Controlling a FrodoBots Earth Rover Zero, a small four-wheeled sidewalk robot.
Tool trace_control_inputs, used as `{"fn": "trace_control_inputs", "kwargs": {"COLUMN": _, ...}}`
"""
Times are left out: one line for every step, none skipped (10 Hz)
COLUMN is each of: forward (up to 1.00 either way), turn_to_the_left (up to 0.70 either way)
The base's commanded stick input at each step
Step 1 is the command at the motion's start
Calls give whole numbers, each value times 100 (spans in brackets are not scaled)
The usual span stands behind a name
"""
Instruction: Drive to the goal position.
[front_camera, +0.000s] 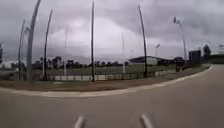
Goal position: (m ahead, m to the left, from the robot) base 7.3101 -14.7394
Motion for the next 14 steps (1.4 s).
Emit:
{"fn": "trace_control_inputs", "kwargs": {"forward": 0, "turn_to_the_left": -95}}
{"fn": "trace_control_inputs", "kwargs": {"forward": 0, "turn_to_the_left": -94}}
{"fn": "trace_control_inputs", "kwargs": {"forward": 0, "turn_to_the_left": -94}}
{"fn": "trace_control_inputs", "kwargs": {"forward": 0, "turn_to_the_left": -94}}
{"fn": "trace_control_inputs", "kwargs": {"forward": 0, "turn_to_the_left": -94}}
{"fn": "trace_control_inputs", "kwargs": {"forward": 0, "turn_to_the_left": -94}}
{"fn": "trace_control_inputs", "kwargs": {"forward": 0, "turn_to_the_left": -94}}
{"fn": "trace_control_inputs", "kwargs": {"forward": 0, "turn_to_the_left": -94}}
{"fn": "trace_control_inputs", "kwargs": {"forward": 0, "turn_to_the_left": -94}}
{"fn": "trace_control_inputs", "kwargs": {"forward": 0, "turn_to_the_left": -94}}
{"fn": "trace_control_inputs", "kwargs": {"forward": 0, "turn_to_the_left": -94}}
{"fn": "trace_control_inputs", "kwargs": {"forward": 0, "turn_to_the_left": -94}}
{"fn": "trace_control_inputs", "kwargs": {"forward": 0, "turn_to_the_left": -94}}
{"fn": "trace_control_inputs", "kwargs": {"forward": 0, "turn_to_the_left": -94}}
